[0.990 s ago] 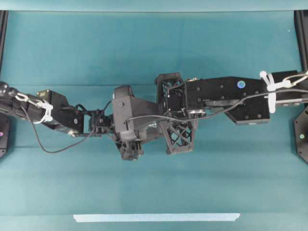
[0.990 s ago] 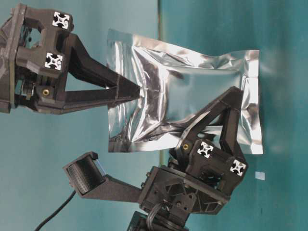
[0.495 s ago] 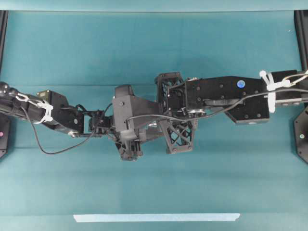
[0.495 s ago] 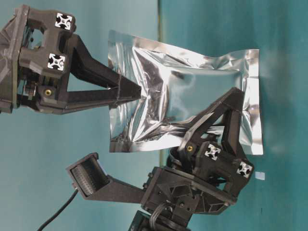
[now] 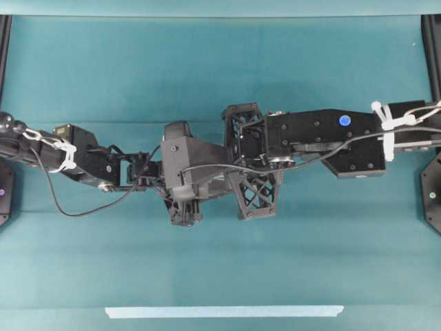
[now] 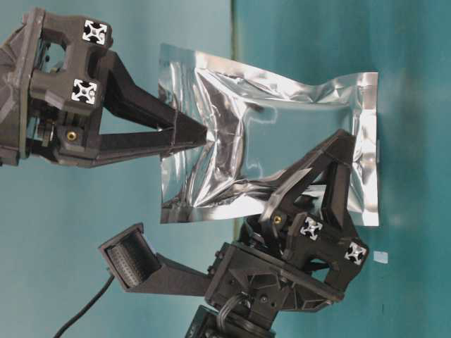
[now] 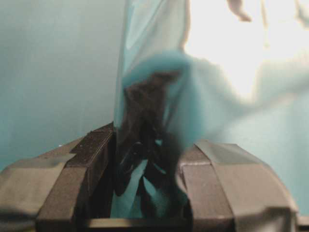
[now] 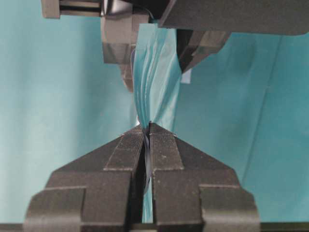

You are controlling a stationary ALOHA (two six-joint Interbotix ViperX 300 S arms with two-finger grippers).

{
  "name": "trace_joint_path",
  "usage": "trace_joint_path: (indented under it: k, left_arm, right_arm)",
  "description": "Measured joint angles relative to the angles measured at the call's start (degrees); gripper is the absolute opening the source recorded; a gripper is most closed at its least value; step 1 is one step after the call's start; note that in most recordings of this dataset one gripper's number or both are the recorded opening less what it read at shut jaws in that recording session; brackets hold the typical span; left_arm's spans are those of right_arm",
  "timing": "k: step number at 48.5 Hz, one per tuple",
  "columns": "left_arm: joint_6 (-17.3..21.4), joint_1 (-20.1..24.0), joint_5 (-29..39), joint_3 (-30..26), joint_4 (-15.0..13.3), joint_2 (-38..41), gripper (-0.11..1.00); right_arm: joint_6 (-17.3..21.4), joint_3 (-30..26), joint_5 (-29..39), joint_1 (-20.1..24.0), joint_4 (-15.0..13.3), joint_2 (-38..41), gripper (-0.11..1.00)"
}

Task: Hand over the silver zip bag and make it stand upright.
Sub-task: 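Open the right gripper and pull it back away from the bag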

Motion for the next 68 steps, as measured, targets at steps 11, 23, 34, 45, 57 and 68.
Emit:
trace_joint_path:
  k: [11,23,34,45,57,68]
  left_arm:
    - [0.7,-0.09,0.0,0.0,0.0,0.0,0.29]
    - [2.64,0.09,0.18,-0.18,0.0,0.0,0.29]
    - [2.72,0.53,0.26,0.26,-0.09,0.0,0.27]
    - [2.9,0.53,0.26,0.62,-0.09,-0.09,0.27]
    - [5.1,0.53,1.14,0.62,0.0,-0.09,0.27]
    - [5.63,0.53,1.49,0.53,-0.09,-0.09,0.27]
  right_arm:
    - [1.58,-0.09,-0.09,-0.09,0.26,0.0,0.02]
    - [4.75,-0.09,0.18,-0.26,0.62,0.0,0.38]
    - [6.24,-0.09,0.18,-0.79,0.88,0.0,0.91]
    - [8.35,-0.09,-0.88,-1.23,0.88,-1.76,0.88]
    - [10.99,0.88,-1.49,-3.78,0.79,-5.8,0.88]
    - [11.16,4.04,-2.81,-6.15,0.7,-10.72,0.87]
